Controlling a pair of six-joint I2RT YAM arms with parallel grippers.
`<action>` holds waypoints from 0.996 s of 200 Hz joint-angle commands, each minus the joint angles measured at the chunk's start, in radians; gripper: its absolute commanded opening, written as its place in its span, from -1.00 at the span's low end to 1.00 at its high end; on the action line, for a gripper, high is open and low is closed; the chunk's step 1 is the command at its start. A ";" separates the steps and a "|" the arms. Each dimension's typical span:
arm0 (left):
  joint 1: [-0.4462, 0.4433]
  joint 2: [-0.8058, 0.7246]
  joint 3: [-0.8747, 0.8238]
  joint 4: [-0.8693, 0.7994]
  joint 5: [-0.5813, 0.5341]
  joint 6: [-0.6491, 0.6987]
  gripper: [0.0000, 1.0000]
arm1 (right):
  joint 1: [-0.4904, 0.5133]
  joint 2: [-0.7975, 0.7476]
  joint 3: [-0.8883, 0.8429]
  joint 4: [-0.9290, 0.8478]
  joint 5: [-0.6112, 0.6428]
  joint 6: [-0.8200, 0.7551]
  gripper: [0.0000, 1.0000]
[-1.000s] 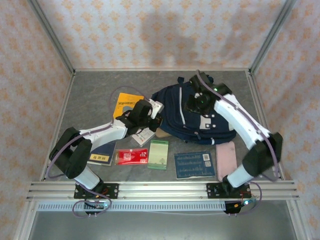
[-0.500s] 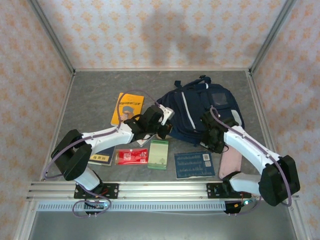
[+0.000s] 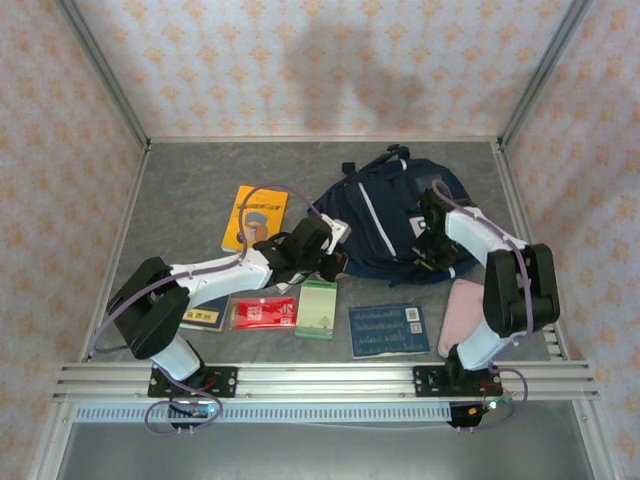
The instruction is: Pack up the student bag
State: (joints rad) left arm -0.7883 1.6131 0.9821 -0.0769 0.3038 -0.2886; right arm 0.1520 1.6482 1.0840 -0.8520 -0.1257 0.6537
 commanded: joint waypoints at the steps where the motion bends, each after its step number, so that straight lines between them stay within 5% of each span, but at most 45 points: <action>1: -0.009 0.047 0.051 0.007 0.021 -0.027 -1.00 | -0.018 0.037 0.109 0.043 0.041 -0.075 -1.00; 19: -0.010 0.077 0.086 0.006 0.022 -0.035 -1.00 | -0.010 -0.016 0.153 0.022 -0.024 -0.092 -0.84; 54: -0.015 0.084 0.133 0.028 0.035 -0.048 -1.00 | 0.005 -0.249 0.083 -0.005 -0.172 0.049 -0.20; 86: -0.025 0.079 0.152 0.011 0.036 -0.041 -1.00 | 0.019 -0.406 -0.041 0.013 -0.337 0.417 0.03; 122: -0.025 0.069 0.150 -0.007 0.028 -0.026 -1.00 | 0.134 -0.533 -0.277 0.287 -0.412 0.859 0.70; 155: -0.031 0.072 0.158 -0.016 0.033 -0.024 -1.00 | 0.198 -0.509 -0.363 0.441 -0.389 1.020 0.71; 199: -0.043 0.074 0.162 -0.019 0.025 -0.023 -1.00 | 0.220 -0.430 -0.423 0.632 -0.344 1.091 0.33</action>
State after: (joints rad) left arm -0.8116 1.7020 1.0992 -0.0956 0.3168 -0.3210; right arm 0.3622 1.1732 0.6815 -0.3698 -0.5045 1.6466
